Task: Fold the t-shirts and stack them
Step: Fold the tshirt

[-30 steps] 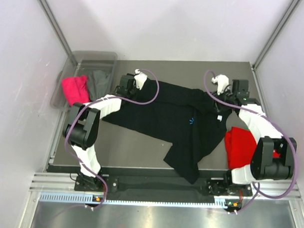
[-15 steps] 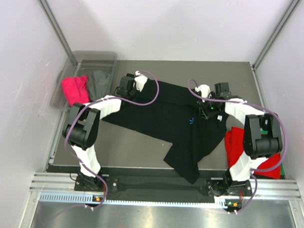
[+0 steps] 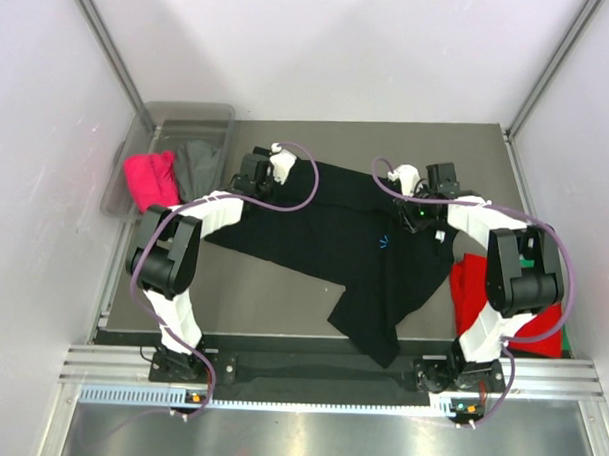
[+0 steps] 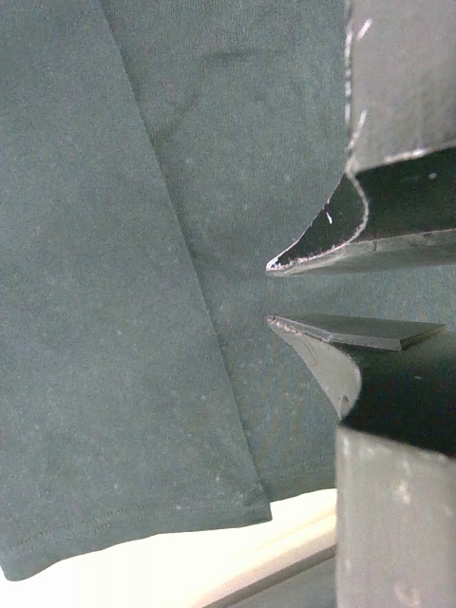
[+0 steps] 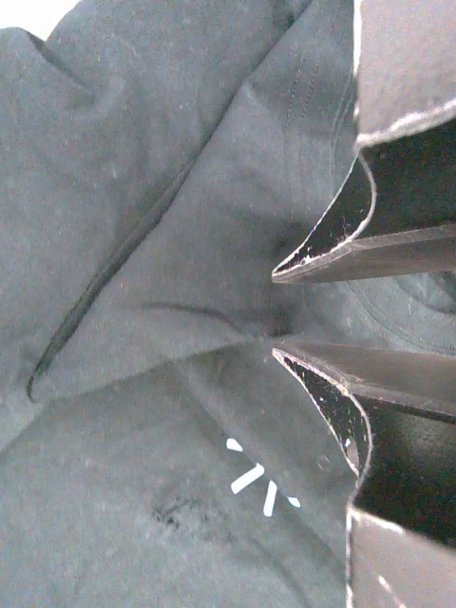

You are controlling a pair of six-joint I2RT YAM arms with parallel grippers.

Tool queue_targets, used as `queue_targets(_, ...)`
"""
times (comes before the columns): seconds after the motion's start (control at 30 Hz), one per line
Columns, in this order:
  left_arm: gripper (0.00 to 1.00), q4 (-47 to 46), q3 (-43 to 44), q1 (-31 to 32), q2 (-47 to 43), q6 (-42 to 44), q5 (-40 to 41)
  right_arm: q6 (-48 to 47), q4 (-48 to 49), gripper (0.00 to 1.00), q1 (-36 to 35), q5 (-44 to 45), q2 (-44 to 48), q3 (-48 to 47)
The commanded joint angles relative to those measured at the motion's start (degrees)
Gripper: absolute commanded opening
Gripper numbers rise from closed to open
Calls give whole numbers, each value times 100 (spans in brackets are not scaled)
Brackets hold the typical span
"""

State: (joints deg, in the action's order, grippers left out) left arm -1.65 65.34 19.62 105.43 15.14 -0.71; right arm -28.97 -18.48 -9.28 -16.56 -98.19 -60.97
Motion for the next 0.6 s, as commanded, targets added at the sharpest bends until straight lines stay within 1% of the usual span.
queue_targets(0.0, 27, -28, -30, 16, -31, -72, -140, -82, 301, 31, -74, 188, -130, -91)
queue_targets(0.23, 27, -20, -30, 16, -31, -72, -131, -39, 257, 31, -83, 91, -43, -56)
queue_targets(0.47, 27, -11, -30, 16, -40, -90, -157, -30, 274, 30, -118, 284, -139, -29)
queue_targets(0.5, 27, -11, -30, 25, -48, -90, -157, -30, 283, 27, -118, 328, -174, -29)
queue_targets(0.53, 27, -11, -30, 16, -57, -90, -140, -30, 284, 17, -118, 363, -200, -29)
queue_targets(0.57, 27, -11, -39, 25, -57, -90, -140, -30, 292, 12, -118, 407, -183, -20)
